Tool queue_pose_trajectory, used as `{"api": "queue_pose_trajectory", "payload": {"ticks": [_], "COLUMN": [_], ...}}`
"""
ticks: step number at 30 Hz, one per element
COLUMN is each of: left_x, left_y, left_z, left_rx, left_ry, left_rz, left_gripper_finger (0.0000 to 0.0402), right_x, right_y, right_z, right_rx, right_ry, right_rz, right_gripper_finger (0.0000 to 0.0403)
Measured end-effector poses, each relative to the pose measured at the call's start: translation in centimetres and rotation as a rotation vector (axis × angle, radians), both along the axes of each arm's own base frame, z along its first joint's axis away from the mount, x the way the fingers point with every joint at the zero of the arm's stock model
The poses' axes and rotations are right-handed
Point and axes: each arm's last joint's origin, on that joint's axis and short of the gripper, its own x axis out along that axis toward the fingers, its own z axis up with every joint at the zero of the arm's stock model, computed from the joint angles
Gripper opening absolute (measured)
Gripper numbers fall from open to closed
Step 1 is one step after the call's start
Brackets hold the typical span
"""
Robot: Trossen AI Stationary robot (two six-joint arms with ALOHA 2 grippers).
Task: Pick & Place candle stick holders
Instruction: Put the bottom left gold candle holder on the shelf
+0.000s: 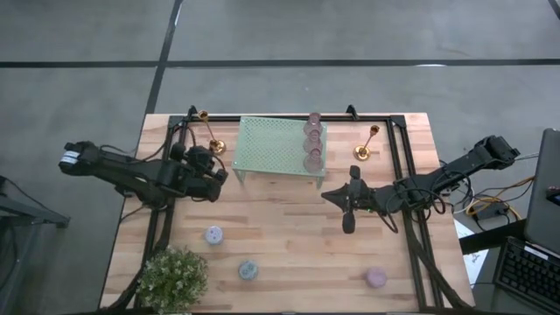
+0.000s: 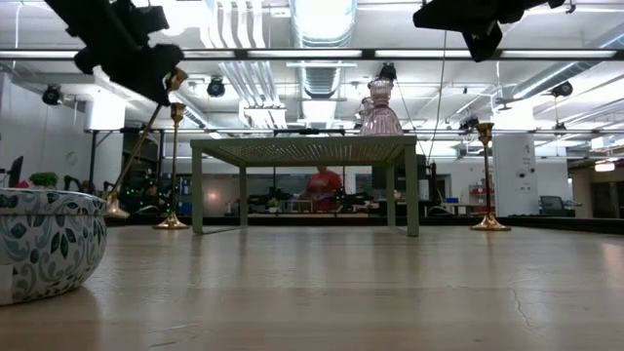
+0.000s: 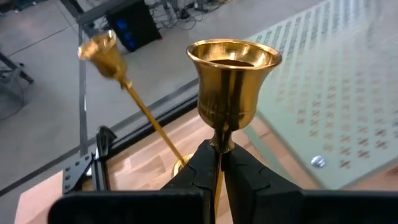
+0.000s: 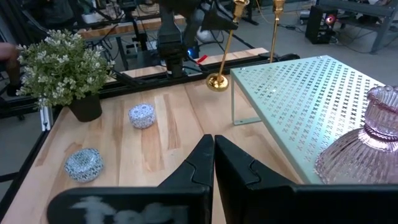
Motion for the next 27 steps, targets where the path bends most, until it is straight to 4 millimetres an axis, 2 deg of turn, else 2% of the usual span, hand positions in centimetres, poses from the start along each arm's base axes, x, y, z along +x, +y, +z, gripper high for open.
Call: {"api": "queue_pose_trajectory", "payload": {"ticks": [12, 20, 27], "left_x": [0.5, 0.6, 2.3], "left_y": [-0.4, -0.5, -0.8], "left_z": [5.9, 10.6, 13.5], "left_rx": [0.029, 0.060, 0.143], "left_ry": [-0.084, -0.165, -0.292], "left_rz": [-0.081, -0.141, -0.250], "left_gripper_finger": [0.0018, 0.0022, 0.0021], "right_x": [0.0, 0.0, 0.0], "right_y": [0.0, 0.0, 0.0], "right_z": [0.0, 0.0, 0.1], "right_rx": [0.001, 0.001, 0.004], "right_ry": [-0.002, -0.003, -0.011], "right_rz": [0.001, 0.001, 0.001], "right_gripper_finger": [0.0008, 0.0008, 0.0008]}}
